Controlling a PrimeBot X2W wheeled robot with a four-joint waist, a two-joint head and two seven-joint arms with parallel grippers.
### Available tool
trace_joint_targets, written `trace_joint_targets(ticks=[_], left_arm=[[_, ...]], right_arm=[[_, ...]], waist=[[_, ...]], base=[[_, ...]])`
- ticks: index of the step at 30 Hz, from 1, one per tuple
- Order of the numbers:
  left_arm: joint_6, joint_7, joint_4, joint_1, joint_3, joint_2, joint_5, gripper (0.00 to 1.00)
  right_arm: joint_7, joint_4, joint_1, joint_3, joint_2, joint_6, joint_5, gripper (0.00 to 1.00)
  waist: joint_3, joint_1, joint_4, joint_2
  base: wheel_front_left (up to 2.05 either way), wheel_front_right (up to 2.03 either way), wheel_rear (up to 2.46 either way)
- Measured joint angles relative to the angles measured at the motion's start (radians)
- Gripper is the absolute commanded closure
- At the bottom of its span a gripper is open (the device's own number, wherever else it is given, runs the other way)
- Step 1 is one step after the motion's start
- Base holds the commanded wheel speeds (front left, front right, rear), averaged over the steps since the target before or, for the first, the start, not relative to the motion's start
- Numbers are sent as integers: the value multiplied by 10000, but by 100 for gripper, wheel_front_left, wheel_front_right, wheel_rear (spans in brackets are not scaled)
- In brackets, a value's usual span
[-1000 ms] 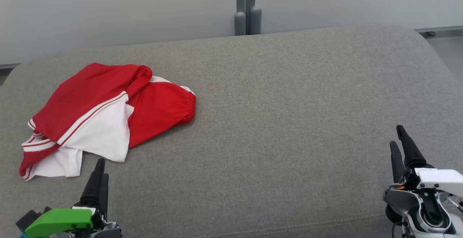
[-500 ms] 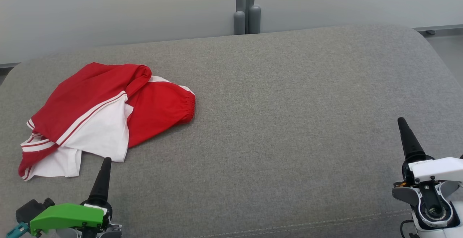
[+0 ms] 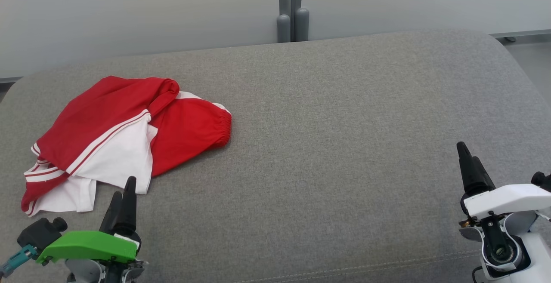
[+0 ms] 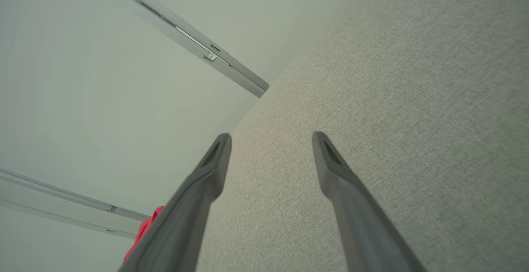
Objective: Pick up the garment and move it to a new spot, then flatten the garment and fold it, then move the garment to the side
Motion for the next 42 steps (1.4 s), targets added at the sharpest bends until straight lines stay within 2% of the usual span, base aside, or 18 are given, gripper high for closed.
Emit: trace_joint_targets(ticks=[31,42], left_arm=[[40,-1137,-477,1,-679,100,5160,0],[38,-1501,-608,0,-746,100,6704,0]], right_arm=[[-1135,115,4,857,-591,-721,-4581,0],[-1517,96,4,1074,-767,-811,-6042,0]], waist=[[57,0,-151,0],[127,0,-149,0]], base=[[0,0,0],[0,0,0]])
